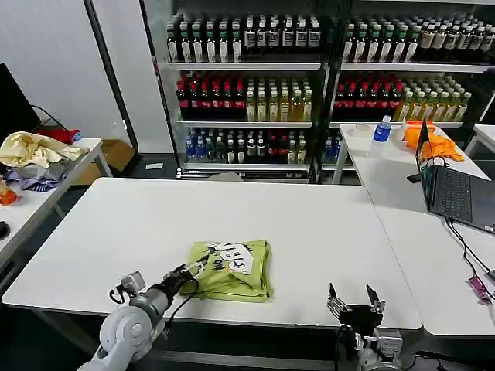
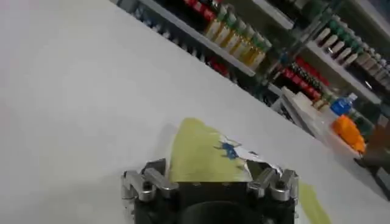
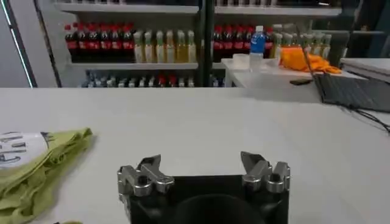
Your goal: Fold and organize the clothes.
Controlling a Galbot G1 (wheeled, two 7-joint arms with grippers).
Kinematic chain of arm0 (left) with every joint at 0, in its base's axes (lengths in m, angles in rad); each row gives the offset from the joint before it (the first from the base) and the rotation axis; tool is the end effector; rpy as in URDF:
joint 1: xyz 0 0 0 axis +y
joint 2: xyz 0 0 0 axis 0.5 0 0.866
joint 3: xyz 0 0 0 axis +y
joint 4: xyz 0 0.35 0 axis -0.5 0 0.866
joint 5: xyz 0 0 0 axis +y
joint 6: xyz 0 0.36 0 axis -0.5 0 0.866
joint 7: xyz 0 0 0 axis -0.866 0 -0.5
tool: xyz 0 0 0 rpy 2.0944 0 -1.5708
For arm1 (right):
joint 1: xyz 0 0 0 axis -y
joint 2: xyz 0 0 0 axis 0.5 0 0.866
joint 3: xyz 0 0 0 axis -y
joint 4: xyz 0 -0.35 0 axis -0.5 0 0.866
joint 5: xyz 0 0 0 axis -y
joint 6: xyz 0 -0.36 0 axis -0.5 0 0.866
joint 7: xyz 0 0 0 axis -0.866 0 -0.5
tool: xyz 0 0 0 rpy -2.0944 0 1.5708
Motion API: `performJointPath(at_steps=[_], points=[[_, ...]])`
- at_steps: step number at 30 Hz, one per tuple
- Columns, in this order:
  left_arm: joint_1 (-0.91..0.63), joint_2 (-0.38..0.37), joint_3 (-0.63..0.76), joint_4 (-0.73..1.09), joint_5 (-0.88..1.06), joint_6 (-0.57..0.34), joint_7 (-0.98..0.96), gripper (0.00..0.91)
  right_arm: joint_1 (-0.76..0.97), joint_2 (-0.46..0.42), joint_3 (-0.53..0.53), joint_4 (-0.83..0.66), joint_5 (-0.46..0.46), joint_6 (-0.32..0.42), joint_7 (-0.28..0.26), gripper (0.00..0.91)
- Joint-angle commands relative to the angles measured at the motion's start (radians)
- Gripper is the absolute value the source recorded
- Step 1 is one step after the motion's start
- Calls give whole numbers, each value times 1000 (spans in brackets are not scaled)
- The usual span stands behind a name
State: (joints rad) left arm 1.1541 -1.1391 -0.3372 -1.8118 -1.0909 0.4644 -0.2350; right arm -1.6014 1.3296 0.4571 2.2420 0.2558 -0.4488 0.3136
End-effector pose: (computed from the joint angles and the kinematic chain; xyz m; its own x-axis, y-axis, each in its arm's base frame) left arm 0.3131 0.0517 -0.3021 -0.8304 0.3286 0.4499 0.0345 0.8364 -0.5471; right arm 0.1724 -0.0119 -0.2560 -0.9299 0.0875 0.3574 0.0840 0.9961 -0.0254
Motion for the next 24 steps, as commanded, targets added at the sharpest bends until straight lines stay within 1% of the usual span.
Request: performJointPath(at_steps=[1,10,11,12,13,14,15,17,24], points=[[-27,-15,39,88,36,-5,17,907,-5,-2,7,7,2,0,0,907],[-32,-24,36,75,-24,4,21,907,-16,-11,17,22,6,-1,0,907],[-32,-26,35,74,-30,4,21,867,-16,-11,17,23,6,-1,0,907],[-32,-31,34,73,-43,4,21,715,-17,-11,16,24,6,-2,1,907],[-32,-35,33,73,-51,3,21,413,-17,-11,16,25,6,-2,1,907],[-33,-36,33,74,-52,0,23,292,-17,-11,16,26,6,-2,1,907],[-34,-38,32,79,-54,-3,24,60,-19,-11,16,27,5,-2,1,907],[-38,-40,30,88,-57,-8,25,10,-21,-11,17,28,5,-2,1,907],[-48,-48,17,102,-97,-11,26,10,-30,-10,21,34,5,-1,1,907]])
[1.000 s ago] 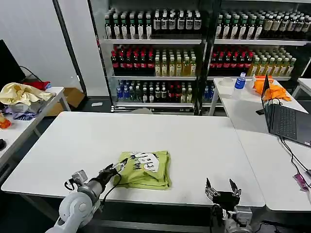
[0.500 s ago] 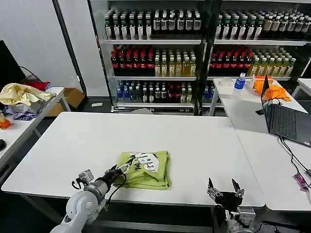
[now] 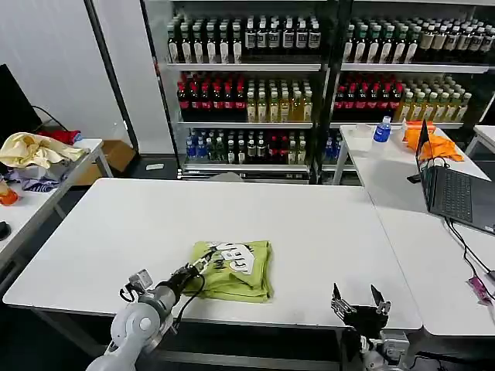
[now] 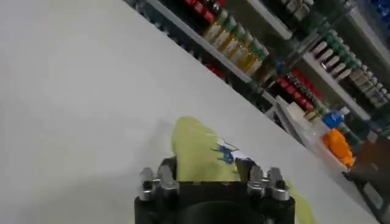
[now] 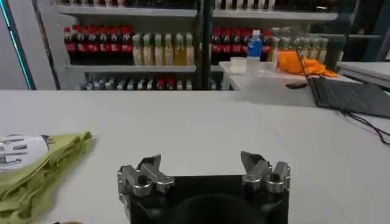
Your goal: Fold and organize the clothes.
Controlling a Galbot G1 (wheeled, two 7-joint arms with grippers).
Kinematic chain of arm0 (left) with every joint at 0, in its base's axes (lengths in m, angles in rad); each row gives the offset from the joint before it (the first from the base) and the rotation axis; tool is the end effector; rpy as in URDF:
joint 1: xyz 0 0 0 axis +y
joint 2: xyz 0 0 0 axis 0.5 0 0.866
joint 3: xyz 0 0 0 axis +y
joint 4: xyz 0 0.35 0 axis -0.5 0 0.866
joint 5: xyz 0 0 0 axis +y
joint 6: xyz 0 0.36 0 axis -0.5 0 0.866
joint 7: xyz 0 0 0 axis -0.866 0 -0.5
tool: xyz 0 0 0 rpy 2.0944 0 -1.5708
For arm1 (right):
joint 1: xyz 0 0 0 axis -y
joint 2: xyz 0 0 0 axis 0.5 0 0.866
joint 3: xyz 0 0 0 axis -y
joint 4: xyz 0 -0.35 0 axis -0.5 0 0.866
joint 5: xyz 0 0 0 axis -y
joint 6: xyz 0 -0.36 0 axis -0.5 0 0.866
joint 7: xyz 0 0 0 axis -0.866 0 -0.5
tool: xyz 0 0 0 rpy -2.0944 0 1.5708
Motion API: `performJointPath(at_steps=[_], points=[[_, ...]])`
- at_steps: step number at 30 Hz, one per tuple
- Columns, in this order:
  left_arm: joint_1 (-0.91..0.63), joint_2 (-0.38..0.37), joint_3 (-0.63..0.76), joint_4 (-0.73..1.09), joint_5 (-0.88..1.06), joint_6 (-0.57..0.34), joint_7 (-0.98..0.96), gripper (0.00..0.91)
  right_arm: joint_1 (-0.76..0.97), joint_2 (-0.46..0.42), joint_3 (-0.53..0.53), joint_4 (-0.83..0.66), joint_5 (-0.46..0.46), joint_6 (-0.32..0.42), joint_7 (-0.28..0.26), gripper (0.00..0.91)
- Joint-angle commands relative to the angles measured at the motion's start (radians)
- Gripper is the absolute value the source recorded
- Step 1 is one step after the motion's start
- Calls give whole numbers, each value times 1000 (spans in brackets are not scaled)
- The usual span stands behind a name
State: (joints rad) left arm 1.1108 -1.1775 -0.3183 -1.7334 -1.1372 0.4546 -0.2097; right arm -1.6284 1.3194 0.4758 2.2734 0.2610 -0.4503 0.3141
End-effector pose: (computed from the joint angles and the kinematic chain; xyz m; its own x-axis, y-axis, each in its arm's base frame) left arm 0.3282 0.0449 -0.3187 -0.8193 0.3627 0.4441 0.0155 0.7882 -0.6152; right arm 0.1652 -0.0165 -0.2484 -0.9314 0.0943 0.3515 0.0883 0.9955 -0.0330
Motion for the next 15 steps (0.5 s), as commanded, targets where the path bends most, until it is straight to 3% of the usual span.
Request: performJointPath(at_steps=[1,15], points=[[-5,-11,-3,24,-53,-1,2,10,-4,0,4,3,0,1,0,907],[2,-21,-55,-4,-188,8,23,10,-16,0,14,19,2,0,2,907]])
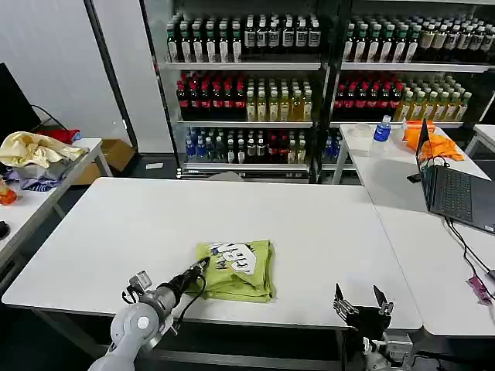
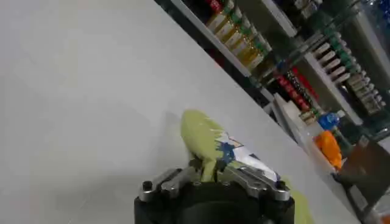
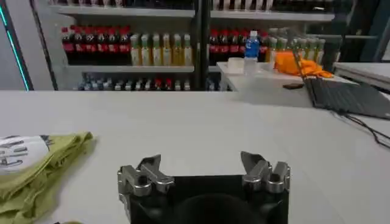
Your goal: Fold and organize the clothes.
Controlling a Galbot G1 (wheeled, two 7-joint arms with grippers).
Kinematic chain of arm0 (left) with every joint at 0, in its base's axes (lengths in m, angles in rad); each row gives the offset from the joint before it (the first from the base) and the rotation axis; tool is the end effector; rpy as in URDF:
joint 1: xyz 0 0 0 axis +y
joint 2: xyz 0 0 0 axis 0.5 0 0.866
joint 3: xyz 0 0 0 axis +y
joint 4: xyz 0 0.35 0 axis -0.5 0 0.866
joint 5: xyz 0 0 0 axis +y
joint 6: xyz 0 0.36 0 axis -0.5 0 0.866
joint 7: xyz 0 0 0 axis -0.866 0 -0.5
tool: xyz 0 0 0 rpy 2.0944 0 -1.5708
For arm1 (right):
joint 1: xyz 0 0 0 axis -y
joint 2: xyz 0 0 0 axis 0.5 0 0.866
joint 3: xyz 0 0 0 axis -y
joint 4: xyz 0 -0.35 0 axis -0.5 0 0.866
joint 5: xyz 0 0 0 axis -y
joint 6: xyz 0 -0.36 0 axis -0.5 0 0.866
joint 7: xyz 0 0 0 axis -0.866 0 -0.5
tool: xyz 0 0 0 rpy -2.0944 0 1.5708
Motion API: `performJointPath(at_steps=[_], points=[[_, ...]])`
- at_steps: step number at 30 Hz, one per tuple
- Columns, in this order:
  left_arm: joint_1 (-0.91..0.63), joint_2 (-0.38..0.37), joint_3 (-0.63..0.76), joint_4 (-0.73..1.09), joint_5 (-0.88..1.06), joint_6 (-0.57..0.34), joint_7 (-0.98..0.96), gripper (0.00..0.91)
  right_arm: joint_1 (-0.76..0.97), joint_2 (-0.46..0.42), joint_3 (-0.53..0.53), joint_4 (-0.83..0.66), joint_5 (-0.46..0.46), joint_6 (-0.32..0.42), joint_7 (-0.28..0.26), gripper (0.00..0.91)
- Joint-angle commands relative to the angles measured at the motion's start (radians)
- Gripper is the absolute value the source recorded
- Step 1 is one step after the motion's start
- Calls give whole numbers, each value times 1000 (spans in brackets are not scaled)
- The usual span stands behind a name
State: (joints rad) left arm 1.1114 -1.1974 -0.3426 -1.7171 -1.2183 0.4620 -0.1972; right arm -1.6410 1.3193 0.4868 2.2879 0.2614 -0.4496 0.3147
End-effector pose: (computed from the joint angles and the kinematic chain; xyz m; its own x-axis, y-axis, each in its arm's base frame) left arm 0.3303 0.0488 -0.3223 -0.8150 0.3933 0.4256 -0.0117 0.7231 -0.6907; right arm 0.1619 -0.0186 -0.2448 -0.9324 0.1017 0.3468 0.0952 0.9948 -0.0357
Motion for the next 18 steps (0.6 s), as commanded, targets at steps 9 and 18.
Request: performJointPath(at_steps=[9,18], points=[[23,150,-251,-112,-169,12,12,10,5,-4,17,10,19,-2,5,907],[-33,600,-495,-115,25,2,153,10,15,-33,38,38,62,-8,8,907]])
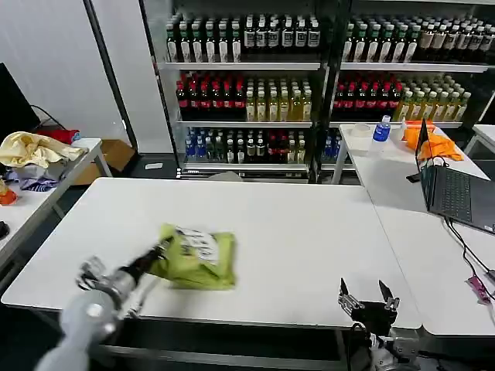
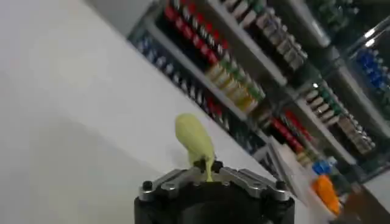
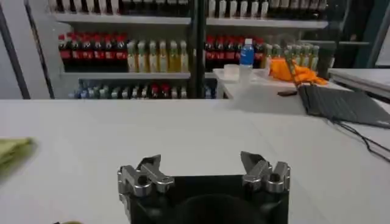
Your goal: Fold and organize the clothes.
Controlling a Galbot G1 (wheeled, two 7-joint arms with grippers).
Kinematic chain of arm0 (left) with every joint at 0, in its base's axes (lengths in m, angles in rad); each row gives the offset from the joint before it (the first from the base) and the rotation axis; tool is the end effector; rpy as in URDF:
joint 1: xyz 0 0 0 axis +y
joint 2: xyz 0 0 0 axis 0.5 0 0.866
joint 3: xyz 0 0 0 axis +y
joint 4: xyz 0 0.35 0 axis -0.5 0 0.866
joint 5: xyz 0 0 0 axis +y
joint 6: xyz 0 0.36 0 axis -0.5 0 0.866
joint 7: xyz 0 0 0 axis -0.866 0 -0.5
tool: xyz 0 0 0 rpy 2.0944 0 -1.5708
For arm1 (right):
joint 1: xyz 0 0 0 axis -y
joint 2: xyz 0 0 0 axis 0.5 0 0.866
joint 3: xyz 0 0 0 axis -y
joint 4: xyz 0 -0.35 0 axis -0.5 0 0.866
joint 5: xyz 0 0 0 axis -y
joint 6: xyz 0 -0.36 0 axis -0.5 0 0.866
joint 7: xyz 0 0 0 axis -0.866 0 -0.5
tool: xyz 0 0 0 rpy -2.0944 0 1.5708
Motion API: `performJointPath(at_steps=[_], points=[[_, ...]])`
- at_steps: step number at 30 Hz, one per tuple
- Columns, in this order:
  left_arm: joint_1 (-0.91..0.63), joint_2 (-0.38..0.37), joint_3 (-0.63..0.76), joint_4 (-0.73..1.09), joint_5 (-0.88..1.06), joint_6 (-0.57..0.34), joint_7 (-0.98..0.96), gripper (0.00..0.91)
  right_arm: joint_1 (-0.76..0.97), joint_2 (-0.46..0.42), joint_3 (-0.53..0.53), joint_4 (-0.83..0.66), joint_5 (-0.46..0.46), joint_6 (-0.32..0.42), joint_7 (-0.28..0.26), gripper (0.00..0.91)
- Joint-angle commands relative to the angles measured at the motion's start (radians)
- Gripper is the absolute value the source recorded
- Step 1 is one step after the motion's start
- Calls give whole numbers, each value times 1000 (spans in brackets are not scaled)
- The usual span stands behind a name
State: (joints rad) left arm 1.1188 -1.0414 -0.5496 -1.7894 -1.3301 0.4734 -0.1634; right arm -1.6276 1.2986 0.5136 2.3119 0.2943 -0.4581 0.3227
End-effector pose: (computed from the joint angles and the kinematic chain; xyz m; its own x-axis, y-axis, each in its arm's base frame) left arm 0.3339 0.1452 -0.2546 -0.9047 0.2884 0.3136 0.0070 0.7460 -0.6659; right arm 0.1652 -0.0262 -0.2324 -0.9412 0.1094 0.3196 0.1044 0.9940 -0.0328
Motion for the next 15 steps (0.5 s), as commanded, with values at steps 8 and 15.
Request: performJointPath(at_steps=[8,15], points=[[58,393,-37,-143,593,-97,166,10,-10,-10,13,12,18,7,-2,907],[44,234,406,47,1143,-256,132,10,-29,-16,37,-1,-8,27,-12,907]])
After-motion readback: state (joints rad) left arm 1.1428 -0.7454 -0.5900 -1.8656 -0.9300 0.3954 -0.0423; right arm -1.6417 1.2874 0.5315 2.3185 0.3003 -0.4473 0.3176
